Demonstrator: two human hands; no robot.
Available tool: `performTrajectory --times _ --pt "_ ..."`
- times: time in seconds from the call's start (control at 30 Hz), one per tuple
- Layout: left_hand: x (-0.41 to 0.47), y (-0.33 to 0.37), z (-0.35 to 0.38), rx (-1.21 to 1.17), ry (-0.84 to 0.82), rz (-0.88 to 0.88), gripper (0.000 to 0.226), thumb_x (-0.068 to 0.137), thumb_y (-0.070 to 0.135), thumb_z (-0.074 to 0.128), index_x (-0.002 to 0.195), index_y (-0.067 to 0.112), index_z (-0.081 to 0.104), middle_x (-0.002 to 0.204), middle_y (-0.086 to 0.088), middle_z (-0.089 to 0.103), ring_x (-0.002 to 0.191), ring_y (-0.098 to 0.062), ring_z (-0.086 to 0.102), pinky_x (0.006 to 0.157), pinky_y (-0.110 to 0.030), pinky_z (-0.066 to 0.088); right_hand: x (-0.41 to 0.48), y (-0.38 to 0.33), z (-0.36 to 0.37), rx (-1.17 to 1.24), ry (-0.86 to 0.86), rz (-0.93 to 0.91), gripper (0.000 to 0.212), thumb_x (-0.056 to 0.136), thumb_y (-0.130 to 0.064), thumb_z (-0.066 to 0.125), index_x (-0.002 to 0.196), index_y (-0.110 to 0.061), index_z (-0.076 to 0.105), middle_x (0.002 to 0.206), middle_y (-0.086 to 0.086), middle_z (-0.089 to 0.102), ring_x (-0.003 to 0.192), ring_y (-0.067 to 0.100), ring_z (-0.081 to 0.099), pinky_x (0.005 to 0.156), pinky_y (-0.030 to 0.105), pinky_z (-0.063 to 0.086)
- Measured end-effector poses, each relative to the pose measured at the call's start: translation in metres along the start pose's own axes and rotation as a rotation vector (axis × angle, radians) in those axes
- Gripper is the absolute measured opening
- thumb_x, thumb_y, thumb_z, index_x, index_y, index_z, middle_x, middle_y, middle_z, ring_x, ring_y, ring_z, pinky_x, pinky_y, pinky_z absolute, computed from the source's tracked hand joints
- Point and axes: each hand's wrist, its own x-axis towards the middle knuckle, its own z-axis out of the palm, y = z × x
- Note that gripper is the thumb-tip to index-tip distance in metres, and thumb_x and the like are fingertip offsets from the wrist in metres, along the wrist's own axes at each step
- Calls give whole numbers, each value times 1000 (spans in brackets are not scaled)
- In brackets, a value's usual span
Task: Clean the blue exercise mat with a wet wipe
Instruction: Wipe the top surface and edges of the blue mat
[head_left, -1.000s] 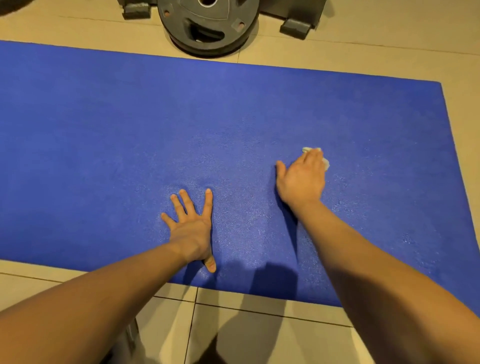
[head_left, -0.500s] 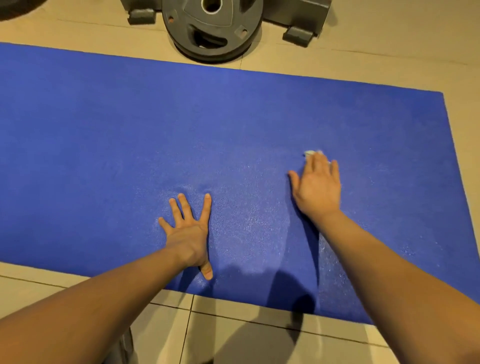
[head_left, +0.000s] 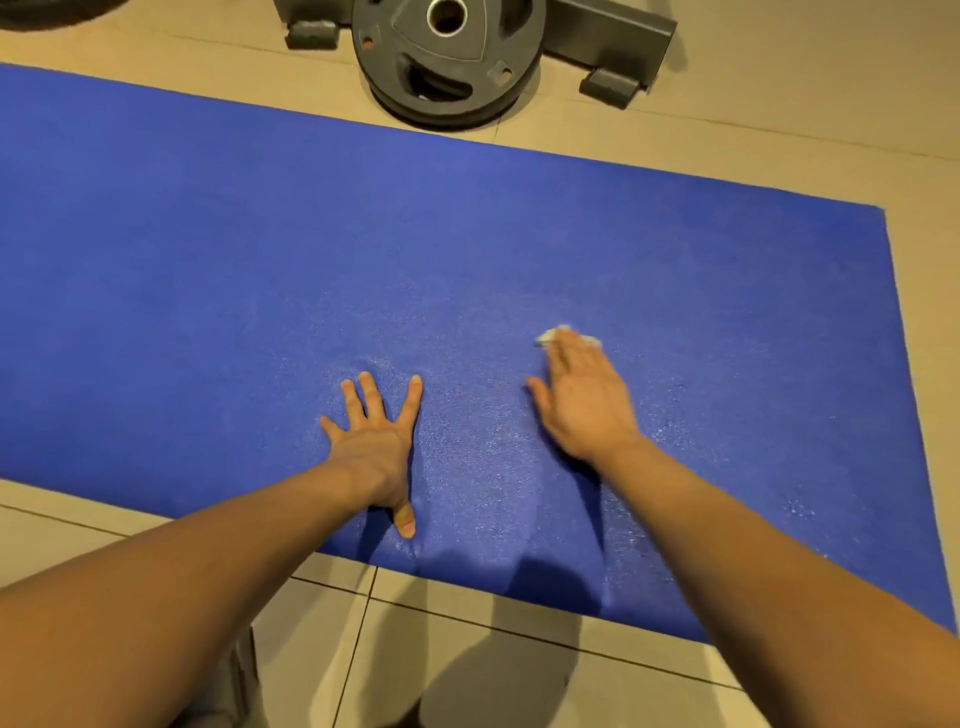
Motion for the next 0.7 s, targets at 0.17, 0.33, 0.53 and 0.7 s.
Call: performTrajectory --times 0.17,0.33,0.53,0.7 --pt "-7 5 -10 64 69 12 168 47 75 88 158 21 -26 164 -31 -14 153 -50 -7 123 -59 18 -33 59 -7 -112 -10 434 76 100 -51 29 144 9 42 153 27 38 143 44 33 119 53 24" --pt "-11 64 -19 11 247 236 149 54 80 81 163 16 2 167 -19 6 155 -37 8 125 -48 20 -33 -31 8 60 -68 189 74 105 -44 37 153 11 25 162 29 20 152 40 18 125 47 15" --pt "-2 130 -21 24 198 301 157 56 70 88 161 10 -12 167 -20 -19 156 -35 -14 128 -45 7 -45 78 -9 -95 -96 21 69 105 -49 29 159 -7 23 167 11 20 155 28 13 125 46 16" --pt "1 144 -16 62 184 257 163 52 69 89 160 6 -15 165 -25 -22 154 -41 -17 128 -48 10 -74 178 -26 -55 -23 344 70 100 -55 22 154 -11 30 163 9 28 152 29 23 120 51 25"
